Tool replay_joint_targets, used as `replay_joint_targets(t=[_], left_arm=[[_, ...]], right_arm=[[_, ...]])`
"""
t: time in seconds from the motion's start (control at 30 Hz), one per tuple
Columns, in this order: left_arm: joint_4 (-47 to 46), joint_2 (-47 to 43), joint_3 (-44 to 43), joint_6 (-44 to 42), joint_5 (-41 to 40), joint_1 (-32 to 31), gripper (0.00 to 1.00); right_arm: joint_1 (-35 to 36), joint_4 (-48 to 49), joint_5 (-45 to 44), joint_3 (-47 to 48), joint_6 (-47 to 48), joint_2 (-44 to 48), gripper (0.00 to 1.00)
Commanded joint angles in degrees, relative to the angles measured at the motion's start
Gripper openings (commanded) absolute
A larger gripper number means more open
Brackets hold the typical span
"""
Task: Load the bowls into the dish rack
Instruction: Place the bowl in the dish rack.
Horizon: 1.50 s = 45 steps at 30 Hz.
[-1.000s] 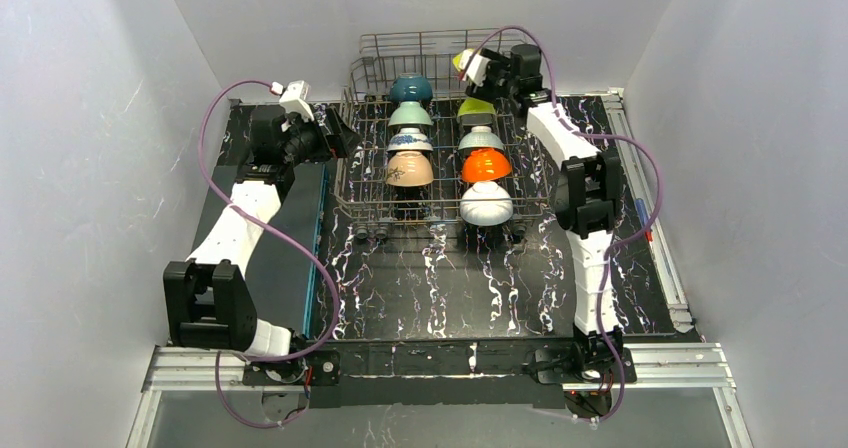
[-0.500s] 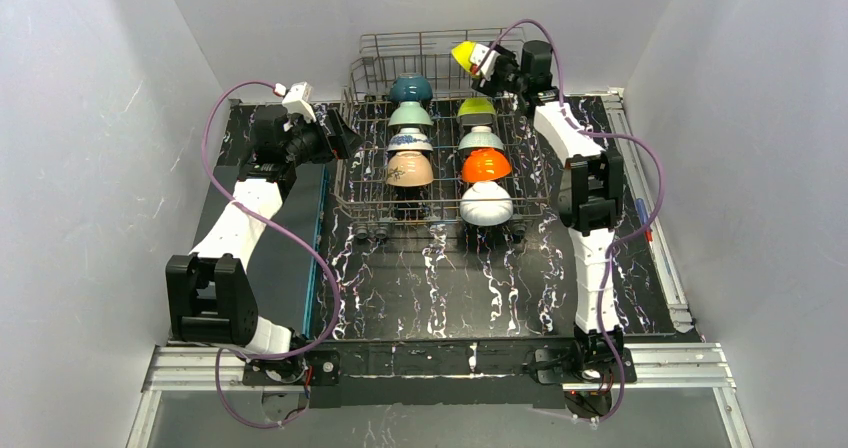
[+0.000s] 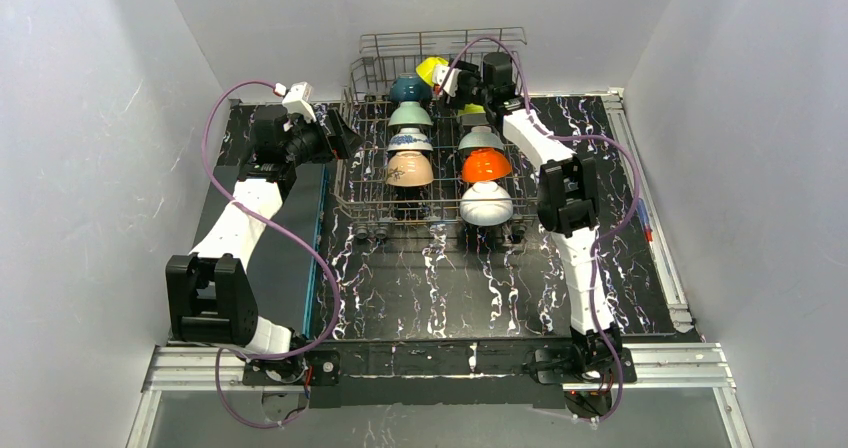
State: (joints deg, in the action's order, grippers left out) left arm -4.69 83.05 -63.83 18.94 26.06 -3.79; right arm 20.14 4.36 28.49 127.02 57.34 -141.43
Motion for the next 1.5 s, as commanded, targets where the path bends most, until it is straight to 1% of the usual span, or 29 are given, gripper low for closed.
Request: replay_joint_targets(t=[0.0,0.47,0.93,0.97,1.1,1.2,1.47], left_arm=[[-0.83,-1.22,-2.0,-1.01,0.57,0.45,0.98],[-0.76,-0.69,-1.88,-1.4,0.57,0.45,0.98],[-0.76,-0.54,-1.84,-1.66,0.48,0.54,0.98],[-0.77,-0.52,-1.86,-1.69,0.48,0.46,0.98],[-0.77,-0.44,-1.9,-1.7,0.49,0.54,0.98],[-0.76,-0.35,-1.86,-1.6,0.4,0.53,0.98],[-0.76,-0.25,-1.81,-1.64,0.18,0.59,0.98]], right_arm=[[-0.44,5.12,-3.68,4.94,3.07,-1.51,0.01],[0.41,9.92,-6.87,6.84,5.35,-6.23,0.01],[0.36,13.92,-9.09,5.05,7.27,-6.81,0.01],[0.35,14.4,-9.49,4.69,7.46,-6.7,0.1],[0.39,16.4,-10.97,3.55,7.52,-6.16,0.28],[0.39,17.52,-12.46,2.86,7.64,-5.92,0.37],[0.42,18.59,-14.26,1.92,8.58,-5.31,0.53]])
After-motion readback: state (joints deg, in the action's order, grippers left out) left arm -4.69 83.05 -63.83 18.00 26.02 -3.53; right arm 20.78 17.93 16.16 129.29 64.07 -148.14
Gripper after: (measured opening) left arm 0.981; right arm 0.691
